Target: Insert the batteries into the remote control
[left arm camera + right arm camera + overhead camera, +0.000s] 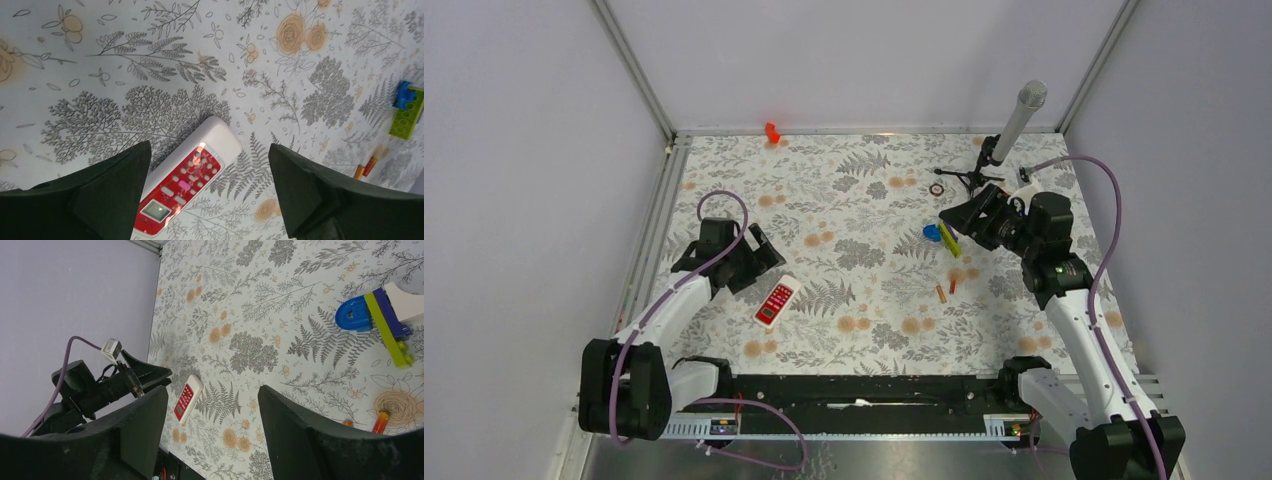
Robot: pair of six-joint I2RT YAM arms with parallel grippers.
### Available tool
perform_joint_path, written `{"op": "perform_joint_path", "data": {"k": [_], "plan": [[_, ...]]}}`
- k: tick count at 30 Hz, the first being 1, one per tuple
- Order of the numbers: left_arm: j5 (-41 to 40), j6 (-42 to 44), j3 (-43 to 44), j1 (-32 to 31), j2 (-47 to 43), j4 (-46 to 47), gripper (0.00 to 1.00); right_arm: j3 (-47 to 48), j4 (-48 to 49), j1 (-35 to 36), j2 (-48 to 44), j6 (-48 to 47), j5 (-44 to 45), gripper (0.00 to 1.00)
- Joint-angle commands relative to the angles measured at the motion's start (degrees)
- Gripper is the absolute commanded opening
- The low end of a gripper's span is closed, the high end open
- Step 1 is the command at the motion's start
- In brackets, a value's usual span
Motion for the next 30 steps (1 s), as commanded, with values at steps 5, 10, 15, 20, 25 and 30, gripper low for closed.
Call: {"op": "perform_joint_path", "data": {"k": [5, 10, 15, 20, 25, 30], "plan": [[0.85, -3.13, -6.02, -1.47, -1.64, 10.26, 0.93, -2.05, 1.87, -0.26, -2.0, 0.44, -0.74, 0.74], [-0.74, -3.01, -9.43, -2.24, -2.78, 9.26, 0.94, -1.91, 0.92, -0.22, -1.32, -0.23, -0.78, 0.74], [-1.12, -3.33, -10.56, -5.75, -6.3, 7.18, 0.94, -1.96, 0.02, -0.26, -2.11, -0.89, -0.11, 0.74], [-8.26, -5.66, -9.7, -15.03, -7.59, 2.41, 0.95, -1.54, -1.87, -0.26, -3.29, -3.11, 4.21, 0.73], [-14.79, -7.1, -9.34, -20.73, -5.16, -0.39, 0.92, -1.72, -2.44, -0.26, -3.52, -3.99, 5.91, 0.73], [-21.13, -8.83, -6.89, -26.78, -0.77, -2.53, 0.9, -2.83, -2.58, -0.26, -3.29, -4.11, 5.57, 0.74]]}}
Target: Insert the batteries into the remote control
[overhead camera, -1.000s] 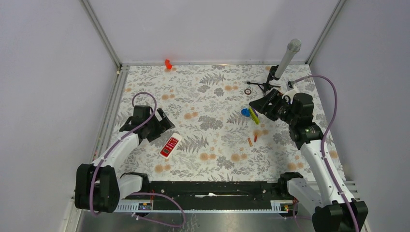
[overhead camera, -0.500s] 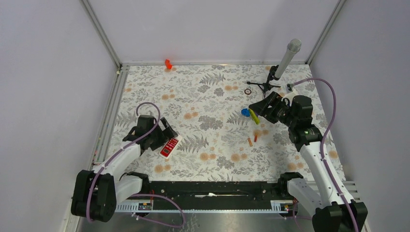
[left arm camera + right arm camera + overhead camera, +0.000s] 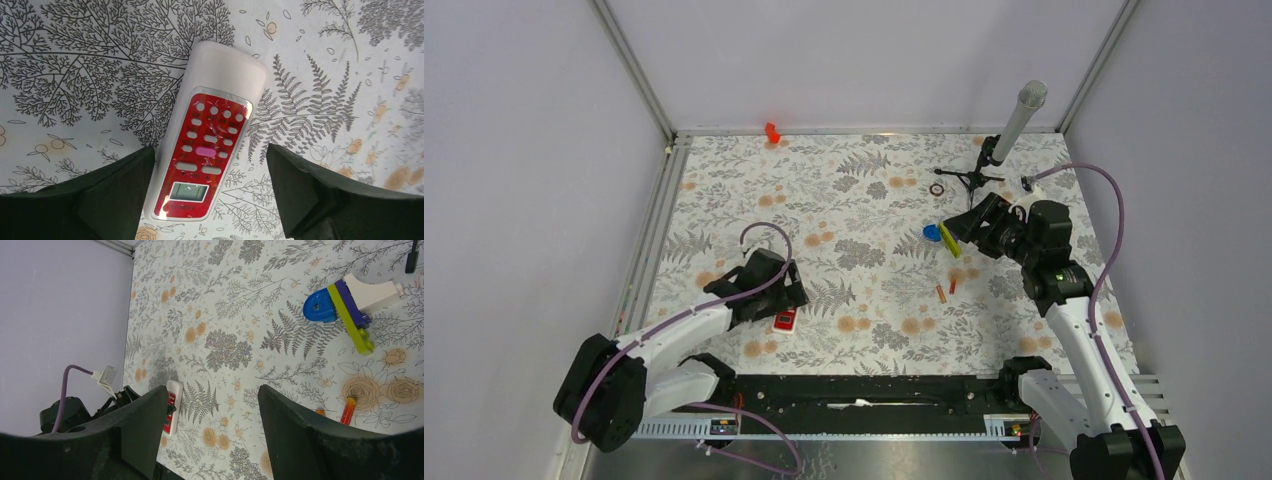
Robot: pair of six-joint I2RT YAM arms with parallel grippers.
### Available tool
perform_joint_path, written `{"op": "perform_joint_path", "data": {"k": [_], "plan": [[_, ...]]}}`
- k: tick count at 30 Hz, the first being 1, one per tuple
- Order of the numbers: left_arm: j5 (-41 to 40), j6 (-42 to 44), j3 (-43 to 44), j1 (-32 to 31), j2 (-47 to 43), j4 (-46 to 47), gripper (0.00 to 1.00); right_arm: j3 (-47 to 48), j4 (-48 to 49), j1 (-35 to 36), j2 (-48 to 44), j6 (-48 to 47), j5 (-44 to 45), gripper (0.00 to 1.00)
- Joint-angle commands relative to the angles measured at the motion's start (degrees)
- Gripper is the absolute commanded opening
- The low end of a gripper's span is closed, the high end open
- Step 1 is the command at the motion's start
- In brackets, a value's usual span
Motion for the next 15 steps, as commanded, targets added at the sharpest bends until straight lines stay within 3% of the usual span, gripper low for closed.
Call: {"op": "perform_joint_path", "data": {"k": [1, 8, 15], "plan": [[-9.26, -2.39, 3.75, -5.1, 4.8, -4.28, 0.89, -0.54, 0.43, -0.26, -0.56, -1.4, 1.03, 0.74], [-23.77, -6.02, 11.61, -14.94, 15.8, -15.64, 0.79, -0.88, 0.31, -0.26, -0.69, -1.74, 1.57, 0.74], [-22.76, -6.31, 11.79, -18.23, 19.55, -12.87, 0.63, -0.87, 0.35, -0.26, -0.27, -2.06, 1.41, 0.74]]}}
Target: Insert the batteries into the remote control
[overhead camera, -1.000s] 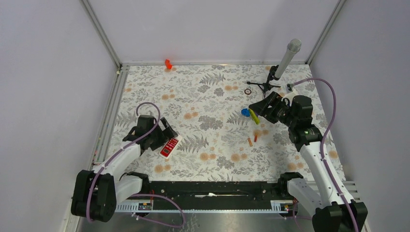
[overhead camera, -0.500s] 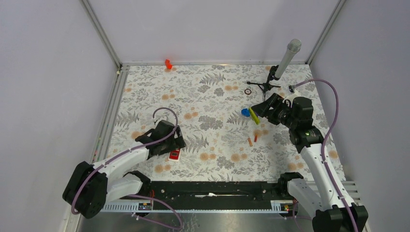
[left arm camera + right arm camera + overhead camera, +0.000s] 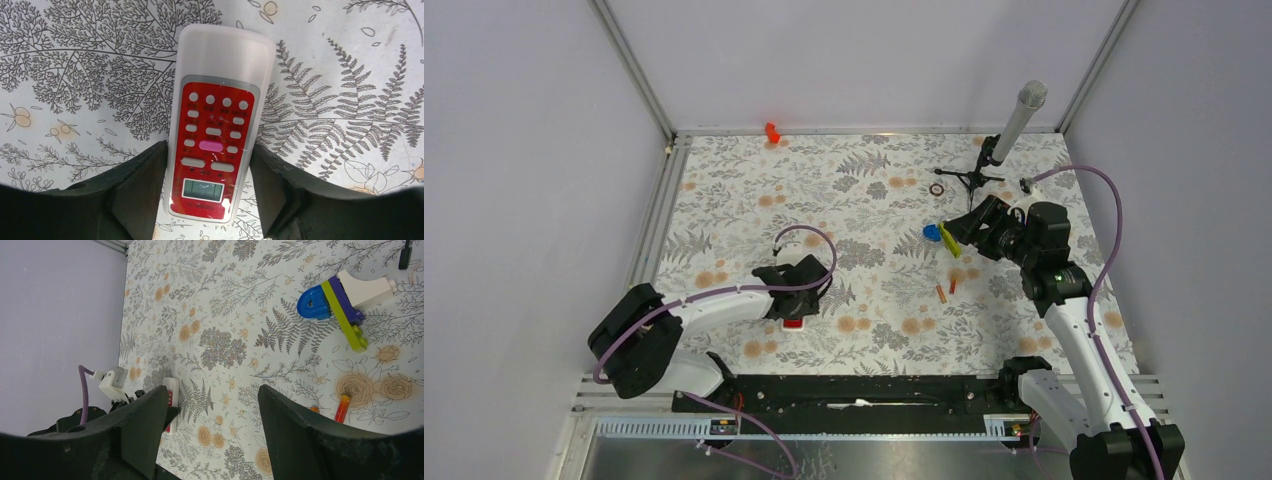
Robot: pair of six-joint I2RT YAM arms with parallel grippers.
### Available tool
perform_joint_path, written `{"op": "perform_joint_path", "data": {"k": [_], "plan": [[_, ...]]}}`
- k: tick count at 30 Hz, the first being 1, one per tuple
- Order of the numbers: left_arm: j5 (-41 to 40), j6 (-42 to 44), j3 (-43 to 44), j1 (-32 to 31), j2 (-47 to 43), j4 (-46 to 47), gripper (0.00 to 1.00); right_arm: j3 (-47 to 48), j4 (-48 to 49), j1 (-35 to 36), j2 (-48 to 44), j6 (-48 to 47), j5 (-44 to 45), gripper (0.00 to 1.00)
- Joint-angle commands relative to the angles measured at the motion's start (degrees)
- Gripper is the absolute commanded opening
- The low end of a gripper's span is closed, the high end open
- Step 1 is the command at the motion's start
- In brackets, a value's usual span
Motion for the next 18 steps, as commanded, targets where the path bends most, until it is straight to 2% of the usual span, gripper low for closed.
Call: {"op": "perform_joint_path", "data": {"k": [1, 6, 9, 13, 16, 18], "plan": [[-1.63, -0.05, -0.37, -0.86, 1.65, -1.03, 0.6, 0.06, 0.53, -0.25, -0.31, -1.25, 1.0, 0.74], [1.27, 6.62, 1.39, -0.84, -1.88, 2.41, 0.5, 0.17, 0.22, -0.26, -0.18, -1.67, 0.77, 0.74], [6.24, 12.67, 3.82, -0.79, -4.83, 5.4, 0.47, 0.23, 0.61, -0.24, 0.41, -2.31, -1.69, 0.71], [18.16, 20.86, 8.28, -0.66, -7.18, 9.16, 0.47, -0.92, 5.42, -0.18, 1.4, -2.03, -10.03, 0.69], [27.36, 24.15, 11.64, 0.49, -7.76, 11.87, 0.47, -3.19, 12.76, 0.72, 1.8, 0.82, -14.35, 0.73], [34.68, 25.75, 13.88, 1.83, -7.48, 13.34, 0.47, -3.17, 14.33, 2.55, 2.41, 0.96, -14.61, 0.78]]}}
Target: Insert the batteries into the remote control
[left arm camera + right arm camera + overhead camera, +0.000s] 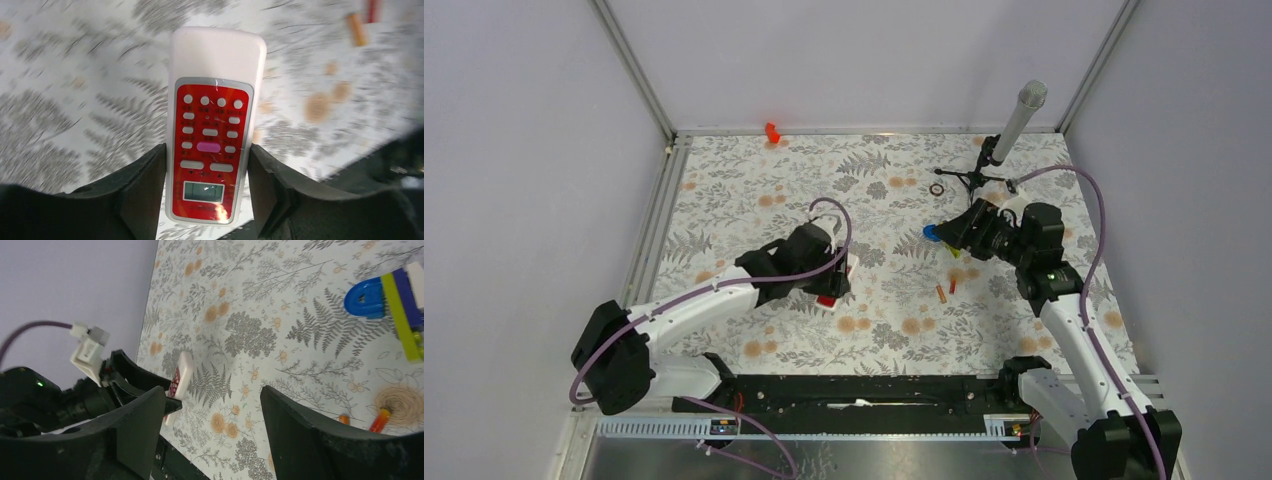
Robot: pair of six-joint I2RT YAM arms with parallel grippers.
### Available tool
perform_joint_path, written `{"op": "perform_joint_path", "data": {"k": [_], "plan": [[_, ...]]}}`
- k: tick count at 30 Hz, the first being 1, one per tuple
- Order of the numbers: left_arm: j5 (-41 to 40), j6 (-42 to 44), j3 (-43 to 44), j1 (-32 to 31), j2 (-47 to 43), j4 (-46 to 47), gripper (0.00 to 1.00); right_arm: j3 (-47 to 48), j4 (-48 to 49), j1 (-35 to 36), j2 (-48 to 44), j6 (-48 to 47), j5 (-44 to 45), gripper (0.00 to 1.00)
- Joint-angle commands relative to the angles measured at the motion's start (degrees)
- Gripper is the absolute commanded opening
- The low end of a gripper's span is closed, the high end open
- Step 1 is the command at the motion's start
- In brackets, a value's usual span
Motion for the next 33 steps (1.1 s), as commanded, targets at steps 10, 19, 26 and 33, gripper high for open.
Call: {"op": "perform_joint_path", "data": {"k": [10, 19, 26, 33], "plan": [[23.79, 18.78, 13.64, 2.85, 0.24, 6.2, 0.42, 5.83, 7.38, 17.77, 11.22, 8.48, 1.13, 0.87], [24.65, 22.6, 13.81, 2.78, -1.24, 9.36, 0.42, 7.7, 12.12, 22.84, 17.91, 17.27, 4.34, 0.75], [21.19, 24.9, 14.18, 1.25, -1.41, 9.96, 0.49, 5.83, 19.16, 23.73, 19.75, 27.31, 1.59, 0.3], [13.32, 27.29, 13.76, -1.13, -3.66, 9.69, 0.99, 6.02, 14.91, 23.73, 16.2, 29.69, 8.18, 0.07]]}}
